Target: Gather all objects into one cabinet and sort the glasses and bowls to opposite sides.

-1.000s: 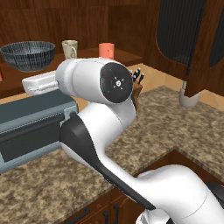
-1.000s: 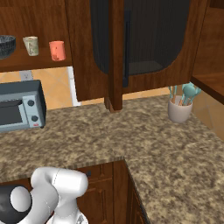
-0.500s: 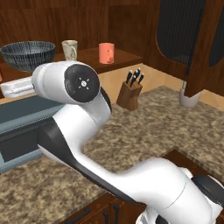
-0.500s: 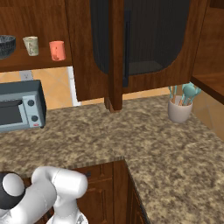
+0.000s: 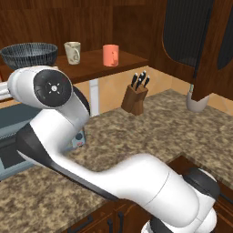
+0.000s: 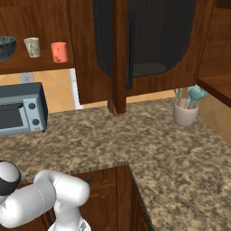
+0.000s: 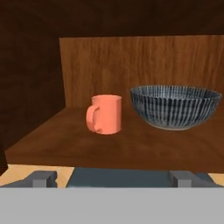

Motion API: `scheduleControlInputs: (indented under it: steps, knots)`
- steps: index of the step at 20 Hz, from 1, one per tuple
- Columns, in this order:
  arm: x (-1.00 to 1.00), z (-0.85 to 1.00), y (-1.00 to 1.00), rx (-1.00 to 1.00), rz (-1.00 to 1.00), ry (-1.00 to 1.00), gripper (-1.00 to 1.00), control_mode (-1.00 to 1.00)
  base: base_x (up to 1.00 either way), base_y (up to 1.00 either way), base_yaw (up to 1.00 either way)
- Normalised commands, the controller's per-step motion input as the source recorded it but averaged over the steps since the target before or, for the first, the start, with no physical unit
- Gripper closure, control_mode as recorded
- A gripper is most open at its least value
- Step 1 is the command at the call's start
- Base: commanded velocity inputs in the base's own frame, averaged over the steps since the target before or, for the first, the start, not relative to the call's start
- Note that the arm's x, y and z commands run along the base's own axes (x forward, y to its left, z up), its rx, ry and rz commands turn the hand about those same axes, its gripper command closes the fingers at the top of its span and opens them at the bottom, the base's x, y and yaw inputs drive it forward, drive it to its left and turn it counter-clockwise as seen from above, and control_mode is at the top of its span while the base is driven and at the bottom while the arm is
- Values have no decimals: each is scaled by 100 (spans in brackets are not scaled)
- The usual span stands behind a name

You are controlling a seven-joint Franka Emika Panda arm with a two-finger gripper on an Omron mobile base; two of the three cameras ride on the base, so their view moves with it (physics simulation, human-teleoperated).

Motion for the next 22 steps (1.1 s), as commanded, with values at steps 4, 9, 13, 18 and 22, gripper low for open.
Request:
scheduleControlInputs:
  steps: [4, 9, 13, 18, 22]
  knots:
    - [47, -5, 17, 0, 0, 0, -100, -100, 0, 0, 0]
    - [46, -9, 14, 0, 0, 0, -100, -100, 0, 0, 0]
    - [53, -3, 20, 0, 0, 0, -100, -100, 0, 0, 0]
    - [14, 0, 22, 0, 1, 0, -100, -100, 0, 0, 0]
    - [4, -6, 29, 0, 5, 0, -100, -100, 0, 0, 0]
